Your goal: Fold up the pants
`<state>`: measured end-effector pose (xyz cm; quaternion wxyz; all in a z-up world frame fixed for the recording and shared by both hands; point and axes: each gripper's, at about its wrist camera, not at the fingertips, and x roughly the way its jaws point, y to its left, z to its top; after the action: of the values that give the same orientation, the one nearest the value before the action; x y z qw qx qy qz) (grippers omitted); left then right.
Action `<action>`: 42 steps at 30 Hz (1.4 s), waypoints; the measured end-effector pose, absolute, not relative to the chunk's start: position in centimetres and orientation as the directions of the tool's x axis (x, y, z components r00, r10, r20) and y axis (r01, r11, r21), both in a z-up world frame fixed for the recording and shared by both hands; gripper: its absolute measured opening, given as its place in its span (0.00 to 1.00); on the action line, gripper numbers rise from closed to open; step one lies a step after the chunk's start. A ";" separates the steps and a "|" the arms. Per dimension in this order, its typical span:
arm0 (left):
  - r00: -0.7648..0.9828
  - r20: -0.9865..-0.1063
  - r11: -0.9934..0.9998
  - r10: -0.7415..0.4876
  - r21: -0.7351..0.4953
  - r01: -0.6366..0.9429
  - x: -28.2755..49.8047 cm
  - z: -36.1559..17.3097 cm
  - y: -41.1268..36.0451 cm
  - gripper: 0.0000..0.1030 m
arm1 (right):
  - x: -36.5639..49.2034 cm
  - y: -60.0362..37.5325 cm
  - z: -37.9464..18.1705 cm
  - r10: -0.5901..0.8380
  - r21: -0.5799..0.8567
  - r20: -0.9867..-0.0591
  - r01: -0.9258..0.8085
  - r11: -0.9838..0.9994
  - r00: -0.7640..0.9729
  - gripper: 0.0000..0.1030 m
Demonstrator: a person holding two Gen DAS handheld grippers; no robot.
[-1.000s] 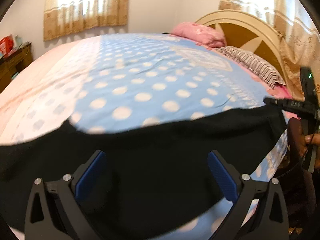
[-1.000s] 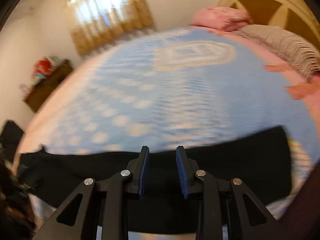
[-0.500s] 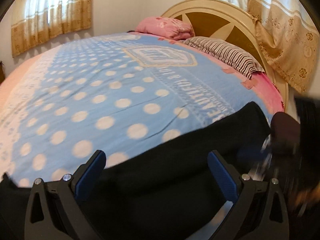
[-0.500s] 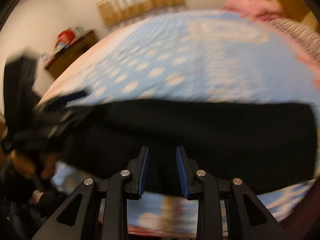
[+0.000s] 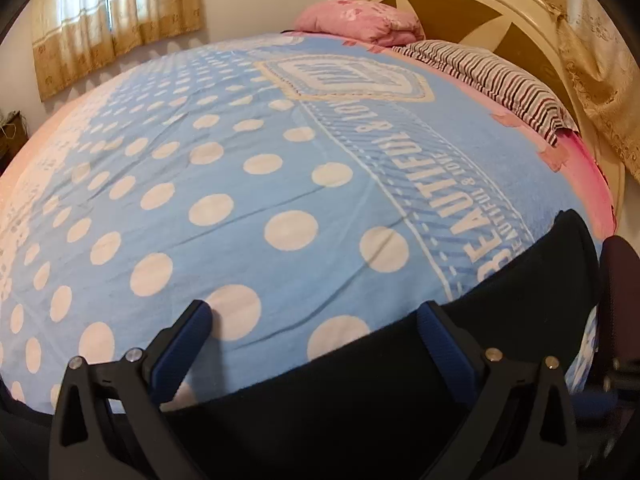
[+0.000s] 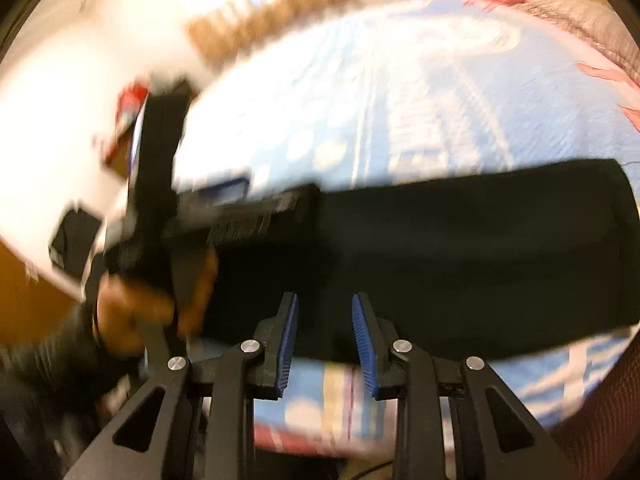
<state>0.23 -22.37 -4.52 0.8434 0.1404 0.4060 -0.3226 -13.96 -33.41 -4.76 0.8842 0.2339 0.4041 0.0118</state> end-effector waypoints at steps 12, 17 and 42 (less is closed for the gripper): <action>0.521 -0.747 0.767 -0.414 0.023 0.641 0.0 -5.0 -22.9 1.00 | -14.9 -32.7 -7.8 0.323 0.459 -0.783 0.143 0.877 0.532 0.29; 0.512 -0.723 0.751 -0.464 -0.015 0.660 -1.3 -2.8 -21.3 1.00 | -17.8 -36.2 -3.0 0.052 0.319 -0.721 0.264 0.910 0.691 0.29; 0.513 -0.691 0.652 -0.509 0.080 0.754 -7.4 -3.1 -19.4 1.00 | -22.2 -48.1 -4.4 -0.183 0.388 -0.687 0.568 0.726 0.703 0.59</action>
<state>-7.41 -19.38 -3.13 0.8490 0.1891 0.3242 -0.3719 -22.20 -48.05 -4.43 0.8724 0.3010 0.3194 -0.2151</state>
